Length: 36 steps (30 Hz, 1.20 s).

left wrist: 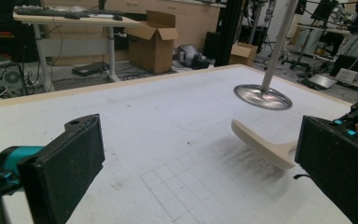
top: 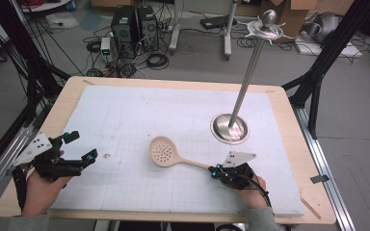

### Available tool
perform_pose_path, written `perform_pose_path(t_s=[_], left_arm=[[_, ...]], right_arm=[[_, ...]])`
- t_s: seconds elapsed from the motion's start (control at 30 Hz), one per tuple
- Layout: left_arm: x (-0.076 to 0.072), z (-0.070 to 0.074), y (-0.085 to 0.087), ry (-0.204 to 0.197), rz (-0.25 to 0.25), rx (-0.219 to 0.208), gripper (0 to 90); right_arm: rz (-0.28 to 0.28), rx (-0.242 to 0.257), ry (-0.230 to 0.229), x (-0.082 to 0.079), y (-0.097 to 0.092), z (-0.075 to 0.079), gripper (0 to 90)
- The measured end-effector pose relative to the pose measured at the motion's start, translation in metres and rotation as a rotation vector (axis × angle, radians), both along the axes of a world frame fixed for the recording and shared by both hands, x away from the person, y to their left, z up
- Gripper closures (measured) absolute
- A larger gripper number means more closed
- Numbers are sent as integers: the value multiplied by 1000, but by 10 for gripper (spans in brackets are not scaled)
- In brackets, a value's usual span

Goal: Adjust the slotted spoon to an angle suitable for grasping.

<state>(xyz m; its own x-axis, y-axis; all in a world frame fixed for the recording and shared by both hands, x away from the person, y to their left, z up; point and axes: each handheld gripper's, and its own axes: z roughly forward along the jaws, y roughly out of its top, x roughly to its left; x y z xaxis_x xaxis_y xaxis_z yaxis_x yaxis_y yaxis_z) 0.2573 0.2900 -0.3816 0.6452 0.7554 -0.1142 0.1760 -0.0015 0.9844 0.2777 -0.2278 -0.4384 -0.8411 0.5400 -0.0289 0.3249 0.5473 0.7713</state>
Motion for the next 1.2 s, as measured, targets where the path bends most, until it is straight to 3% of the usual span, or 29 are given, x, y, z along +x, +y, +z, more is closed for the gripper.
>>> perform_pose_path(t_s=[0.17,0.27,0.57,0.63,0.7,0.87,1.03,1.2], left_arm=[[-2,0,2,-2,4,4,18],[-4,0,3,0,8,6,18],[-8,0,9,3,21,1,18],[-10,1,10,-2,23,-3,18],[-10,2,11,-6,24,-4,18],[-12,1,14,-1,35,-5,18],[-12,2,15,-5,36,-7,18],[-12,1,16,-2,37,-10,18]], right_arm=[[-35,16,-10,7,-3,-3,900],[-55,-13,-7,13,0,-8,900],[-98,-14,-9,23,1,-10,900],[-93,35,12,22,3,-7,900],[-81,79,4,21,10,-1,900],[-65,78,-33,27,42,8,900],[-39,60,-12,39,67,2,900],[-67,69,2,49,75,-2,900]])
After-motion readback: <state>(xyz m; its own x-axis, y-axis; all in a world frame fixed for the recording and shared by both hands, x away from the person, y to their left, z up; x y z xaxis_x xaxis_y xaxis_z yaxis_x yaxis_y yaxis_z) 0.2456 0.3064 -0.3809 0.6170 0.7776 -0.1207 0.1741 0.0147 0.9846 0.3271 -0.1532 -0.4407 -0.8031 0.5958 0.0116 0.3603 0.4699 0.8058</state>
